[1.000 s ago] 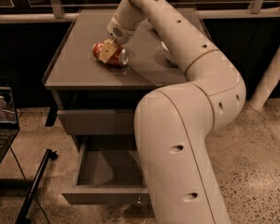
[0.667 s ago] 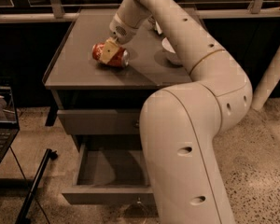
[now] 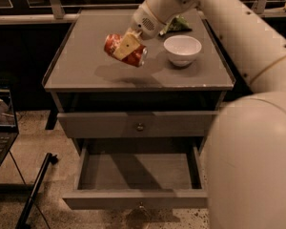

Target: Place coke can into middle drawer

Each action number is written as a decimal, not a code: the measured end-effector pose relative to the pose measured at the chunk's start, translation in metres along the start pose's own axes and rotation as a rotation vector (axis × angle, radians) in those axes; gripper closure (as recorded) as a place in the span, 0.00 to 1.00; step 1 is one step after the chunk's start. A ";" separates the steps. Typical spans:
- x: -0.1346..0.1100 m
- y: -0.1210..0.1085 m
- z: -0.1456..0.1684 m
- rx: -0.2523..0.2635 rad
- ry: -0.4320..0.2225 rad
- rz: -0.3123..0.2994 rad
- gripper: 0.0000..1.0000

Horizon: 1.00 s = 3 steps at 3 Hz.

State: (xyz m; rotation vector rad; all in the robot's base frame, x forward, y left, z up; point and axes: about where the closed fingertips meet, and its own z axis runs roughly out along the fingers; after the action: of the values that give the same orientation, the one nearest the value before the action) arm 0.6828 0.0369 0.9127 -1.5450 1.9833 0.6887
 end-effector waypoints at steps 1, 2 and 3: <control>0.004 0.039 -0.044 0.045 -0.126 0.024 1.00; 0.033 0.071 -0.038 0.022 -0.196 0.087 1.00; 0.058 0.081 -0.018 -0.012 -0.160 0.123 1.00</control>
Offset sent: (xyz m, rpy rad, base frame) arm -0.1321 -0.0436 -0.0503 0.2596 0.1158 -0.1265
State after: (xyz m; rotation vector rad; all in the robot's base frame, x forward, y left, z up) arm 0.5901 0.0010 0.8923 -1.3385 1.9684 0.8485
